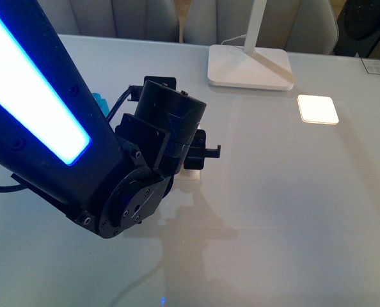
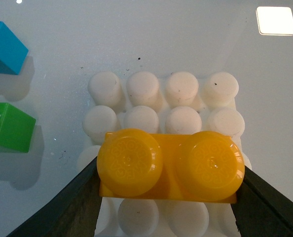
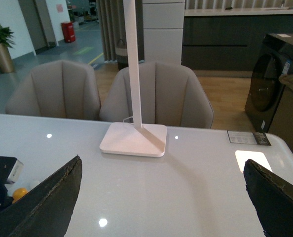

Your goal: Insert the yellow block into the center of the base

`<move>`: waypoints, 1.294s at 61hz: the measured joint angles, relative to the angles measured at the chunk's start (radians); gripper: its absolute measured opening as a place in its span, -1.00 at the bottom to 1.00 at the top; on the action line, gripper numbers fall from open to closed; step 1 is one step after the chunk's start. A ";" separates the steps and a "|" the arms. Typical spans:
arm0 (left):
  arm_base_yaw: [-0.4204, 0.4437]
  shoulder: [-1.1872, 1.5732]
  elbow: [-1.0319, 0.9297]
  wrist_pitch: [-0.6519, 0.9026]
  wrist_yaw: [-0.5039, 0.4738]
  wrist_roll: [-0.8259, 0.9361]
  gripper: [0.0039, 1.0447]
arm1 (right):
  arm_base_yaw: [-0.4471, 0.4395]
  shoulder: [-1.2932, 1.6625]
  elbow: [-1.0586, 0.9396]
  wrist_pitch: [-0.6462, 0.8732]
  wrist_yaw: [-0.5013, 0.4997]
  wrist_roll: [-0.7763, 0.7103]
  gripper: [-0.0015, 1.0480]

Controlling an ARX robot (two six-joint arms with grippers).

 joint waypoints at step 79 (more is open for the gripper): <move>-0.006 0.054 0.040 -0.029 -0.012 -0.026 0.22 | 0.000 0.000 0.000 0.000 0.000 0.000 0.83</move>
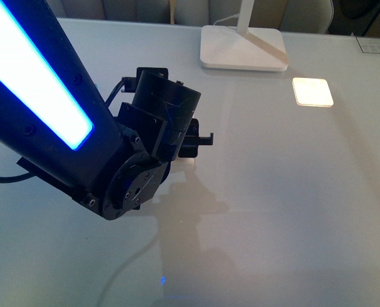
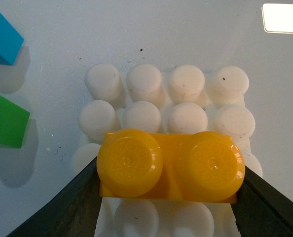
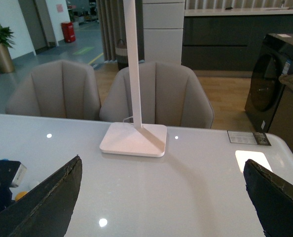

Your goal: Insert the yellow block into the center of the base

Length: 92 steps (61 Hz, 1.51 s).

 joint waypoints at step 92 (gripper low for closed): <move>0.000 0.068 0.000 0.117 -0.003 0.011 0.22 | 0.000 0.000 0.000 0.000 0.000 0.000 0.83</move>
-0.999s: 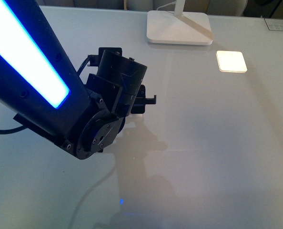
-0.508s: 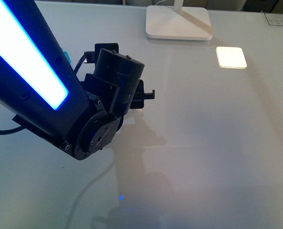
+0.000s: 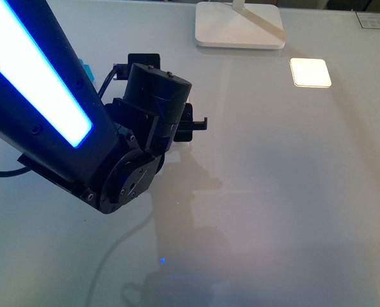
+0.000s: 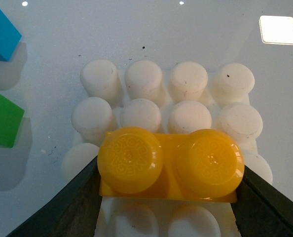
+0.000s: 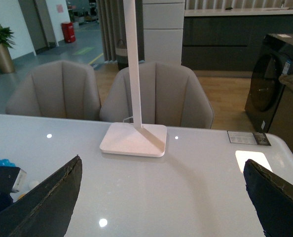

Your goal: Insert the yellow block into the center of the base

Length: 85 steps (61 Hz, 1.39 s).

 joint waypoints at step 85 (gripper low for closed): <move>0.017 -0.050 -0.092 0.029 0.064 0.014 0.86 | 0.000 0.000 0.000 0.000 0.000 0.000 0.83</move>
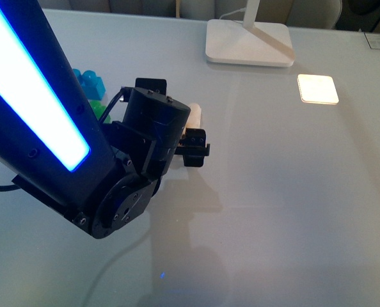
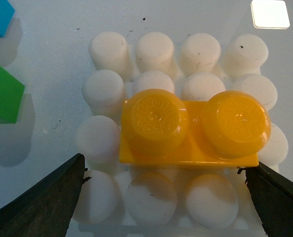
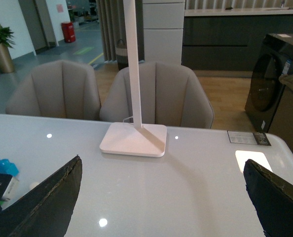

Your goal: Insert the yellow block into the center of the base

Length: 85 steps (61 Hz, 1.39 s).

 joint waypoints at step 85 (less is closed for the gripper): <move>0.575 -0.742 -0.924 0.607 0.373 0.178 0.09 | 0.000 0.000 0.000 0.000 0.000 0.000 0.83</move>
